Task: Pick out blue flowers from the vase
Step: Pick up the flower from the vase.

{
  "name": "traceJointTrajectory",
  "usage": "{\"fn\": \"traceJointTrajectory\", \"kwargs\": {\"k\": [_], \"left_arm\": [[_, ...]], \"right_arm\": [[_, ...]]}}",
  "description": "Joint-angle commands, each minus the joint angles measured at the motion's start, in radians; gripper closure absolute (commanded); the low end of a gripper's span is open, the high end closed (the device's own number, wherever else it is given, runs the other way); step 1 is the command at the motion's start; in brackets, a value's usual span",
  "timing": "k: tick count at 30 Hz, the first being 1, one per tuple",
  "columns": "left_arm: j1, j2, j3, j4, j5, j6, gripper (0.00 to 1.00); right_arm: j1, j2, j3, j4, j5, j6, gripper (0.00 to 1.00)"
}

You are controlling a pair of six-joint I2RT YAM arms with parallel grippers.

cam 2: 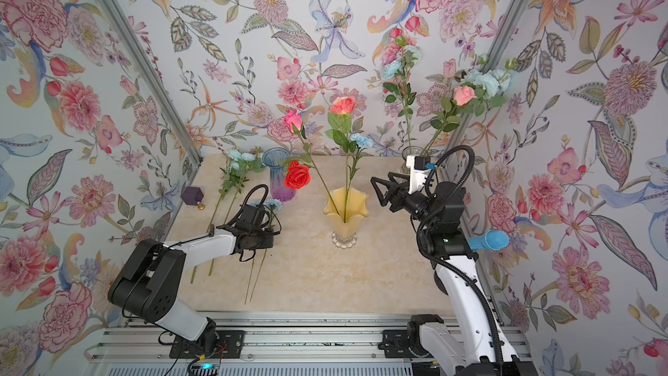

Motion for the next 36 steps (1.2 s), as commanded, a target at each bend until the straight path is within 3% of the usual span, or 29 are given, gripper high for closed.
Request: {"fn": "traceJointTrajectory", "kwargs": {"k": [1, 6, 9, 13, 17, 20, 24, 30, 36], "left_arm": [[0.009, -0.013, -0.015, 0.011, -0.018, -0.029, 0.99], [0.009, -0.068, -0.013, 0.028, -0.026, -0.034, 0.65], [0.009, -0.133, -0.002, 0.048, -0.027, -0.038, 0.55], [-0.001, -0.302, -0.034, 0.182, -0.099, -0.04, 0.52], [-0.006, -0.473, -0.172, 0.513, -0.213, -0.05, 0.45], [-0.008, -0.534, -0.289, 0.749, -0.273, -0.053, 0.43], [-0.016, -0.563, -0.412, 0.957, -0.255, -0.026, 0.41], [-0.016, -0.622, -0.483, 0.973, -0.201, 0.007, 0.41], [-0.021, -0.64, -0.499, 1.008, -0.158, 0.0, 0.41]], "right_arm": [[-0.007, -0.004, -0.01, 0.038, -0.028, 0.023, 0.23], [-0.012, -0.003, -0.013, 0.036, -0.025, 0.019, 0.23], [-0.025, 0.005, -0.022, 0.035, -0.016, 0.002, 0.23], [-0.067, 0.021, -0.077, 0.113, -0.017, 0.012, 0.25], [-0.099, 0.085, -0.115, 0.213, -0.049, 0.048, 0.28], [-0.095, 0.142, -0.118, 0.263, -0.08, 0.053, 0.33], [-0.05, 0.214, -0.083, 0.247, -0.112, 0.005, 0.39], [0.104, 0.302, 0.044, 0.055, 0.008, -0.146, 0.48], [0.203, 0.365, 0.102, 0.03, 0.176, -0.126, 0.62]]}}
